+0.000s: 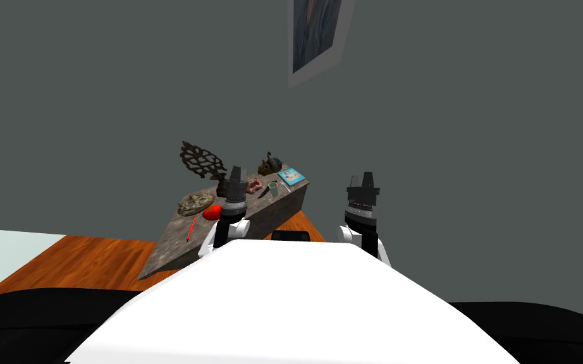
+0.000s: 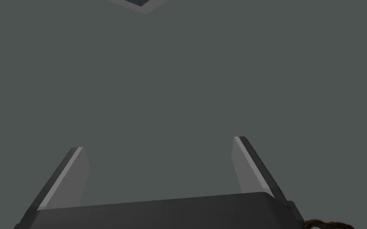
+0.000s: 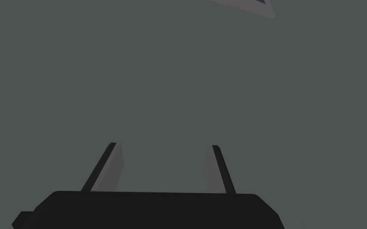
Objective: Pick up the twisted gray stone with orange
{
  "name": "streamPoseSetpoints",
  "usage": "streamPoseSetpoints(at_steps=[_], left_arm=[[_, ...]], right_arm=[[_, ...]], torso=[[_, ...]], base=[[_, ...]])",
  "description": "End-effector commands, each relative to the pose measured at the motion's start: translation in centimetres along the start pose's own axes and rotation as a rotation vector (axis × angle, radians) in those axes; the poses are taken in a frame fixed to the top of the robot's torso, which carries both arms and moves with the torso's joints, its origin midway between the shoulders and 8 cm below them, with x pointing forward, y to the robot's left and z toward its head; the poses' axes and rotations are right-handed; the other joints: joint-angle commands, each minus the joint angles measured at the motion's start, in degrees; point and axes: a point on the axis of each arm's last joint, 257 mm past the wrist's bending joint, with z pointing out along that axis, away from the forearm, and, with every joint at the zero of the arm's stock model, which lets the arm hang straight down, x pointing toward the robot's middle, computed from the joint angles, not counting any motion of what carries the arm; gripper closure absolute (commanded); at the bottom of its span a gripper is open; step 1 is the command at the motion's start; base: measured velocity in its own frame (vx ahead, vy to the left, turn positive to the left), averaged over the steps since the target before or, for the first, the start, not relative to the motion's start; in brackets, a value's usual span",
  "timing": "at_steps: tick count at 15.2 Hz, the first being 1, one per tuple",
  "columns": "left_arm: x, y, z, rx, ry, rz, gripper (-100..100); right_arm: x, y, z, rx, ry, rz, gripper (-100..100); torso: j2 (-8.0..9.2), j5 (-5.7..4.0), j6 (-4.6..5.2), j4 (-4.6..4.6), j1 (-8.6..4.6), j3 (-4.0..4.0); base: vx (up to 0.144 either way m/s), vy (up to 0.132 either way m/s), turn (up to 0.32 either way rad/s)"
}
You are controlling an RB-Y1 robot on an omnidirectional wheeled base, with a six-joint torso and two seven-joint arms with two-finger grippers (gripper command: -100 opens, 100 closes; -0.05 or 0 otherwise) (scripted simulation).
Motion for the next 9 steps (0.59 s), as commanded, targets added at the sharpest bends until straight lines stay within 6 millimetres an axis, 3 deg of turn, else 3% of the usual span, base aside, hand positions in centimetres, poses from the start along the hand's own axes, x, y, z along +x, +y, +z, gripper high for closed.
streamPoseSetpoints(at_steps=[1,5,9], left_arm=[[1.3,0.9,-0.5,-0.013,0.067,0.072,-100],[2.5,1.8,-1.1,-0.014,0.147,0.14,-100],[4.4,3.9,-2.6,-0.022,0.279,0.281,-100]], right_arm=[[0.0,0.0,0.0,0.0,0.0,0.0,0],[0.0,0.0,0.0,0.0,0.0,0.0,0],[0.0,0.0,0.0,0.0,0.0,0.0,0]], torso=[[0.0,0.0,0.0,0.0,0.0,0.0],[0.0,0.0,0.0,0.0,-0.01,0.0],[-0.05,0.0,0.01,-0.01,0.0,-0.03]], base=[[-0.038,0.008,-0.069],[-0.038,0.004,-0.057],[-0.031,0.004,-0.087]])
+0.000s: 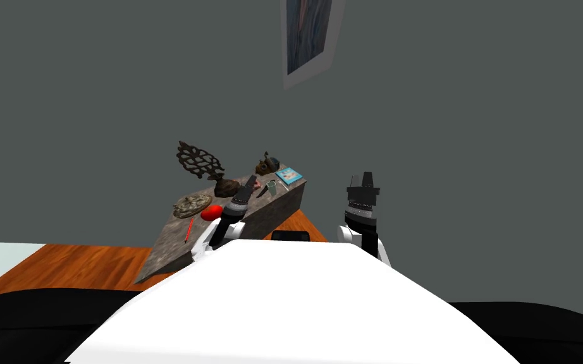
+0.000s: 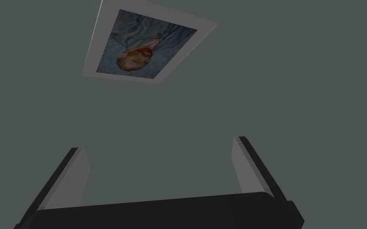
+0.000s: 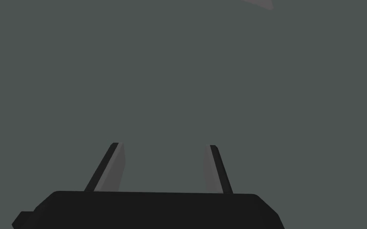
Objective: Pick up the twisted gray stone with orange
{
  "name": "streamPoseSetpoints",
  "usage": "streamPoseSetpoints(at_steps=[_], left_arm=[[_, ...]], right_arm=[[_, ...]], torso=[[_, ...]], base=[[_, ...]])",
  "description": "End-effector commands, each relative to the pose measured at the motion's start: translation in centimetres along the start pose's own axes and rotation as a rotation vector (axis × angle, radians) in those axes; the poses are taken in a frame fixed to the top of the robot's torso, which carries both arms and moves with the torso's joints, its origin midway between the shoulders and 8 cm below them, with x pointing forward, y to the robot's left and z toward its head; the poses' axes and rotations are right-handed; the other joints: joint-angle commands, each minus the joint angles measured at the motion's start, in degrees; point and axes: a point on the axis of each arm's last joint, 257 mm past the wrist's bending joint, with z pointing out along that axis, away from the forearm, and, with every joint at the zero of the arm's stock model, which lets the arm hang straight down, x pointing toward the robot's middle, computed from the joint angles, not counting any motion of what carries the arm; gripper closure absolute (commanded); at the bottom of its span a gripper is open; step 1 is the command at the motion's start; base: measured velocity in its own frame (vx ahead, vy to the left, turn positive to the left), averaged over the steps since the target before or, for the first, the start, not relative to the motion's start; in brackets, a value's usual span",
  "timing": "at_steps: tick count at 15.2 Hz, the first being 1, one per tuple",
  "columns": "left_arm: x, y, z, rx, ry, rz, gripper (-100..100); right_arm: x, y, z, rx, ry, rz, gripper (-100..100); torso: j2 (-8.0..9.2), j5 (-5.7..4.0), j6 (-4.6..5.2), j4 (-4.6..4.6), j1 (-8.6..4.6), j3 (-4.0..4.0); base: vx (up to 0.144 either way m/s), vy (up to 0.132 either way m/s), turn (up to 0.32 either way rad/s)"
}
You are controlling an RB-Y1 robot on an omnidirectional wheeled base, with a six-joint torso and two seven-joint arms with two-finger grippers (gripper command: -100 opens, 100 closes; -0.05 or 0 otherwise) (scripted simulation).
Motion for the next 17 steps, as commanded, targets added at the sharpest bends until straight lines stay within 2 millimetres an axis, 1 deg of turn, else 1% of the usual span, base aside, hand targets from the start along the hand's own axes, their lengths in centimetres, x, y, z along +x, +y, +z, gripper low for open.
streamPoseSetpoints(at_steps=[1,2,4,5,7,8,10,11,13,14,16,17], left_arm=[[0.8,0.3,-0.3,0.005,0.041,0.042,-100],[1.9,1.3,-0.9,-0.004,0.094,0.104,-100],[2.1,1.3,-1.0,0.007,0.117,0.125,-100],[3.3,2.5,-1.7,-0.001,0.171,0.192,-100],[3.4,2.5,-1.9,0.012,0.195,0.215,-100],[4.5,3.7,-2.7,0.006,0.25,0.281,-100],[4.7,3.7,-2.9,0.021,0.276,0.309,-100],[5.7,5.1,-3.9,0.017,0.331,0.376,-100],[5.7,5.1,-4.1,0.035,0.36,0.409,-100],[6.7,6.6,-5.3,0.033,0.418,0.474,-100],[6.7,6.7,-5.5,0.054,0.445,0.512,-100],[7.5,8.2,-6.9,0.053,0.502,0.577,-100]], right_arm=[[0.0,0.0,0.0,0.0,0.0,0.0,0],[0.0,0.0,0.0,0.0,0.0,0.0,0],[0.0,0.0,0.0,0.0,0.0,0.0,0],[0.0,0.0,0.0,0.0,0.0,0.0,0],[0.0,0.0,0.0,0.0,0.0,0.0,0],[0.0,0.0,0.0,0.0,0.0,0.0,0],[0.0,0.0,0.0,0.0,0.0,0.0,0],[0.0,0.0,0.0,0.0,0.0,0.0,0],[0.0,0.0,0.0,0.0,0.0,0.0,0],[0.0,0.0,0.0,0.0,0.0,0.0,0],[0.0,0.0,0.0,0.0,0.0,0.0,0],[0.0,0.0,0.0,0.0,0.0,0.0,0]], torso=[[0.0,0.0,0.0,0.0,0.0,0.0],[-0.01,0.0,-0.01,0.0,-0.01,0.0],[-0.02,-0.01,0.0,0.0,-0.03,-0.01],[-0.04,-0.01,-0.01,0.0,-0.03,-0.02],[-0.04,-0.01,0.0,-0.01,-0.02,-0.02],[-0.05,-0.01,-0.01,-0.01,-0.02,-0.03],[-0.05,0.0,0.01,-0.01,-0.03,-0.03],[-0.06,-0.01,-0.01,-0.01,-0.04,-0.03],[-0.06,-0.01,0.0,-0.01,-0.04,-0.03],[-0.08,-0.01,-0.01,-0.01,-0.03,-0.04],[-0.09,-0.01,0.01,-0.02,-0.03,-0.05],[-0.1,-0.01,-0.01,-0.02,-0.03,-0.05]], base=[[-0.027,0.003,-0.024],[-0.028,-0.004,-0.081],[-0.026,-0.002,-0.062],[-0.023,-0.002,-0.102],[-0.022,0.001,-0.065],[-0.02,-0.002,-0.096],[-0.021,-0.004,-0.081],[-0.02,-0.008,-0.118],[-0.017,-0.003,-0.081],[-0.013,-0.005,-0.107],[-0.014,-0.004,-0.083],[-0.012,-0.009,-0.163]])
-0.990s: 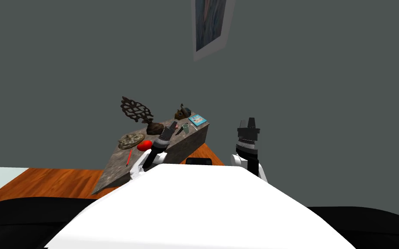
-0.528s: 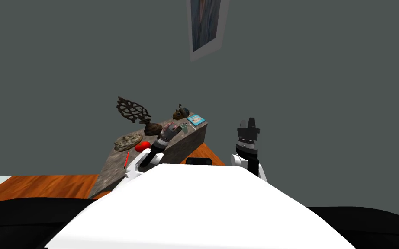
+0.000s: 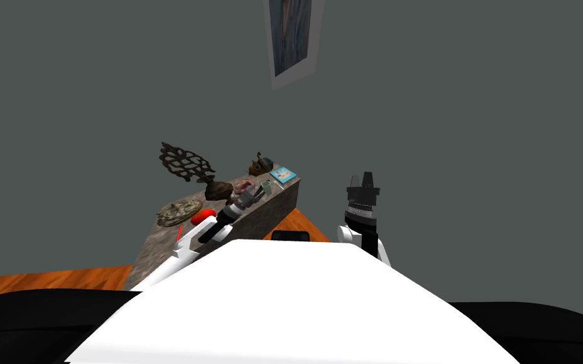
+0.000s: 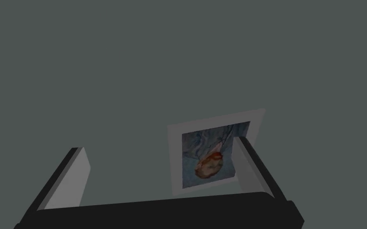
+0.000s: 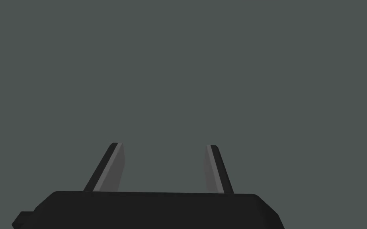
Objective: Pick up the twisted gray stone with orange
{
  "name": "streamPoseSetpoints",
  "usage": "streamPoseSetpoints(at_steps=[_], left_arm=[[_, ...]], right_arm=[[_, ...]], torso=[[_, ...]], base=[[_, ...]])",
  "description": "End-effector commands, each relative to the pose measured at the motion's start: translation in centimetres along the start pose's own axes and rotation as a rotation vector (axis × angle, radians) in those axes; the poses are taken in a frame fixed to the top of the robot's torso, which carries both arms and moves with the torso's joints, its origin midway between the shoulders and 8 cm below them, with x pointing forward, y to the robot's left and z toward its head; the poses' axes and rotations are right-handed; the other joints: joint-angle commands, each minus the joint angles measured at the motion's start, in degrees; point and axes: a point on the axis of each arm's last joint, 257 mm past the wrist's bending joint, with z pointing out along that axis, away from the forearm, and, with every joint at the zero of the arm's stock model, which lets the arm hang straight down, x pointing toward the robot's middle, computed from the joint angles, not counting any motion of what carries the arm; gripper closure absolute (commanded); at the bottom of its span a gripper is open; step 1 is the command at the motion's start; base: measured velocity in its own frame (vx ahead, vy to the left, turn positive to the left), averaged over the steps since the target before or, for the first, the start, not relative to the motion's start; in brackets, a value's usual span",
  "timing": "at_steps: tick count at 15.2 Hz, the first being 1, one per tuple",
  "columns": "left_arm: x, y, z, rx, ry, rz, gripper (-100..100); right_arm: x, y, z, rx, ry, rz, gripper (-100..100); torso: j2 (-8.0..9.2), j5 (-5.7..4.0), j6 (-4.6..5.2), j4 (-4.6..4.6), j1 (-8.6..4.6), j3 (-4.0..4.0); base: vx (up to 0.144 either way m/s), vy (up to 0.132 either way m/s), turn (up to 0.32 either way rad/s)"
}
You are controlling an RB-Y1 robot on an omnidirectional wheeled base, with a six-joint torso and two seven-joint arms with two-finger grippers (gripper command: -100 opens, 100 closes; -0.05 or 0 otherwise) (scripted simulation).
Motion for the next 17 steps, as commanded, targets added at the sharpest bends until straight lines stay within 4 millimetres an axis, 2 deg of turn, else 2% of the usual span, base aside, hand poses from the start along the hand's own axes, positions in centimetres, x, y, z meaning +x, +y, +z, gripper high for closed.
streamPoseSetpoints(at_steps=[1,2,3,5,6,8,9,11,12,15,16,17], left_arm=[[1.5,0.7,-0.8,0.014,0.063,0.087,-100],[1.5,0.8,-0.9,0.024,0.074,0.103,-100],[3.3,1.6,-1.8,0.029,0.133,0.163,-100],[3.5,1.8,-2.1,0.05,0.157,0.215,-100],[5.3,2.8,-3.3,0.055,0.218,0.275,-100],[5.3,3.1,-3.6,0.08,0.241,0.329,-100],[7.1,4.2,-5.0,0.09,0.305,0.385,-100],[7.0,4.5,-5.3,0.116,0.323,0.445,-100],[8.6,5.6,-6.8,0.131,0.386,0.499,-100],[8.5,6.0,-7.1,0.157,0.405,0.56,-100],[9.9,7.5,-9.0,0.185,0.478,0.632,-100],[9.8,7.7,-9.2,0.201,0.487,0.661,-100]], right_arm=[[0.0,0.0,0.0,0.0,0.0,0.0,0],[0.0,0.0,0.0,0.0,0.0,0.0,0],[0.0,0.0,0.0,0.0,0.0,0.0,0],[0.0,0.0,0.0,0.0,0.0,0.0,0],[0.0,0.0,0.0,0.0,0.0,0.0,0],[0.0,0.0,0.0,0.0,0.0,0.0,0],[0.0,0.0,0.0,0.0,0.0,0.0,0],[0.0,0.0,0.0,0.0,0.0,0.0,0],[0.0,0.0,0.0,0.0,0.0,0.0,0],[0.0,0.0,0.0,0.0,0.0,0.0,0],[0.0,0.0,0.0,0.0,0.0,0.0,0],[0.0,0.0,0.0,0.0,0.0,0.0,0]], torso=[[0.0,0.0,0.0,0.0,0.0,0.0],[0.0,-0.01,-0.02,0.0,0.0,0.0],[-0.01,0.0,-0.04,0.0,0.01,0.0],[-0.01,0.0,-0.01,0.0,0.0,-0.01],[-0.02,0.0,-0.03,0.0,0.01,-0.01],[-0.04,0.0,-0.02,-0.01,0.01,-0.02],[-0.04,0.0,-0.04,-0.01,0.02,-0.02],[-0.04,0.0,-0.02,-0.01,0.01,-0.02],[-0.05,0.0,-0.04,-0.01,0.02,-0.03],[-0.06,0.0,-0.04,-0.01,0.01,-0.03],[-0.06,0.01,-0.05,-0.01,0.02,-0.03],[-0.06,0.0,-0.01,-0.01,0.0,-0.03]], base=[[-0.012,-0.007,-0.149],[-0.008,-0.002,-0.025],[-0.008,-0.008,-0.101],[-0.008,-0.006,-0.105],[-0.007,-0.007,-0.124],[-0.005,-0.004,-0.099],[-0.002,-0.006,-0.142],[-0.002,-0.004,-0.104],[-0.001,-0.007,-0.143],[0.0,-0.003,-0.075],[0.002,-0.008,-0.125],[0.001,-0.007,-0.161]])
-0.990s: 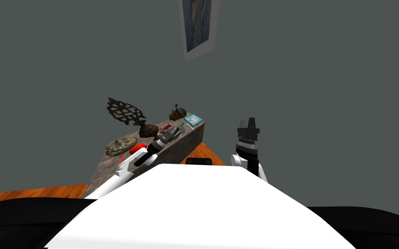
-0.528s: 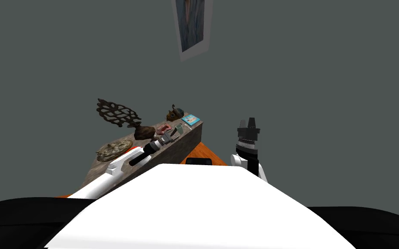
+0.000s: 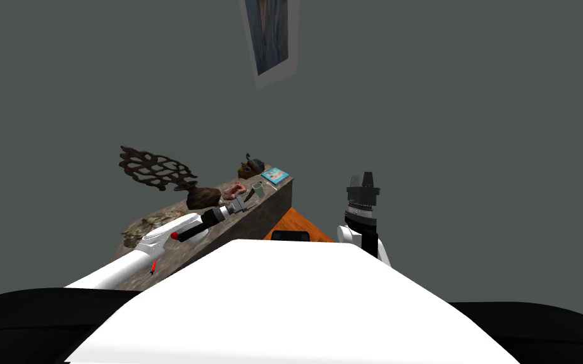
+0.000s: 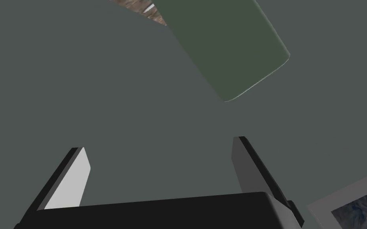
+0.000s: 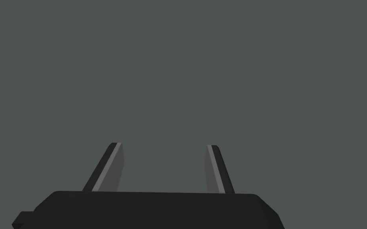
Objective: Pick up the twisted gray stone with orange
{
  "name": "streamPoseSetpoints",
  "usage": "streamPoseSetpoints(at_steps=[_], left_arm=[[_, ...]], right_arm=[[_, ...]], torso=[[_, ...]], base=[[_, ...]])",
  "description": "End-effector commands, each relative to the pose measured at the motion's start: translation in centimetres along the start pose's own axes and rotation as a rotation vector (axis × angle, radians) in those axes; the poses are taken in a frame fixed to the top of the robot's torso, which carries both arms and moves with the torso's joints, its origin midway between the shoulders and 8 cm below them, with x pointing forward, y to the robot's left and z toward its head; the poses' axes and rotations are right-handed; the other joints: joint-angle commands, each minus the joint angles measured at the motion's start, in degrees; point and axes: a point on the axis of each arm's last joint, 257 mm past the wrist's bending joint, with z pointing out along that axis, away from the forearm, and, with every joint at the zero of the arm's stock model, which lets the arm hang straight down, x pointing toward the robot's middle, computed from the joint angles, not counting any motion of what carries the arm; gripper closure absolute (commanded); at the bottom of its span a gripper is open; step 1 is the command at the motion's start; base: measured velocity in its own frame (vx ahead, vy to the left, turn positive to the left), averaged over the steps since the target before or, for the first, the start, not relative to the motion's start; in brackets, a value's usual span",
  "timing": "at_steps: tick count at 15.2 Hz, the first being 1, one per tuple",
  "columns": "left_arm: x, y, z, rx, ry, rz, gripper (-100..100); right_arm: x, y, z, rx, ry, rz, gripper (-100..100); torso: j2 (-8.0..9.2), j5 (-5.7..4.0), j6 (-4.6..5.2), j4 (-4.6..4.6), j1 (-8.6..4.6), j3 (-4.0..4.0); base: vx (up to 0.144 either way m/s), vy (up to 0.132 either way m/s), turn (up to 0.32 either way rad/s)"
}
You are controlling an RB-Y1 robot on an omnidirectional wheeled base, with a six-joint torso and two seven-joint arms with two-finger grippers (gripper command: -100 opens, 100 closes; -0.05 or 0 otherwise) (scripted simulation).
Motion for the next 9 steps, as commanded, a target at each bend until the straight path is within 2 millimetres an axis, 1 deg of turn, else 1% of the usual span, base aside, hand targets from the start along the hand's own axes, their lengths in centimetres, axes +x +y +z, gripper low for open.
streamPoseSetpoints(at_steps=[1,2,3,5,6,8,9], left_arm=[[1.1,0.1,-0.6,0.019,0.028,0.064,-100],[3.4,0.0,-1.8,0.056,0.092,0.127,-100],[3.7,0.3,-2.1,0.067,0.103,0.157,-100],[3.7,0.3,-2.1,0.068,0.102,0.18,-100],[6.2,0.5,-3.7,0.115,0.171,0.257,-100],[6.2,0.6,-3.8,0.122,0.172,0.294,-100],[8.5,0.8,-5.5,0.17,0.235,0.36,-100]], right_arm=[[0.0,0.0,0.0,0.0,0.0,0.0,0],[0.0,0.0,0.0,0.0,0.0,0.0,0],[0.0,0.0,0.0,0.0,0.0,0.0,0],[0.0,0.0,0.0,0.0,0.0,0.0,0],[0.0,0.0,0.0,0.0,0.0,0.0,0],[0.0,0.0,0.0,0.0,0.0,0.0,0],[0.0,0.0,0.0,0.0,0.0,0.0,0]], torso=[[0.0,0.0,0.0,0.0,0.0,0.0],[0.0,0.0,-0.03,0.0,0.01,0.0],[0.0,0.0,0.01,0.0,-0.01,0.0],[0.0,0.0,-0.04,0.0,0.0,0.0],[0.0,0.01,-0.05,0.0,0.0,0.0],[-0.02,-0.01,0.0,0.0,-0.03,-0.01],[-0.02,0.0,-0.02,0.0,-0.02,-0.01]], base=[[0.0,-0.002,-0.074],[0.001,-0.009,-0.169],[0.002,-0.009,-0.164],[0.002,-0.003,-0.016],[0.006,-0.014,-0.126],[0.006,-0.01,-0.132],[0.008,-0.014,-0.192]])
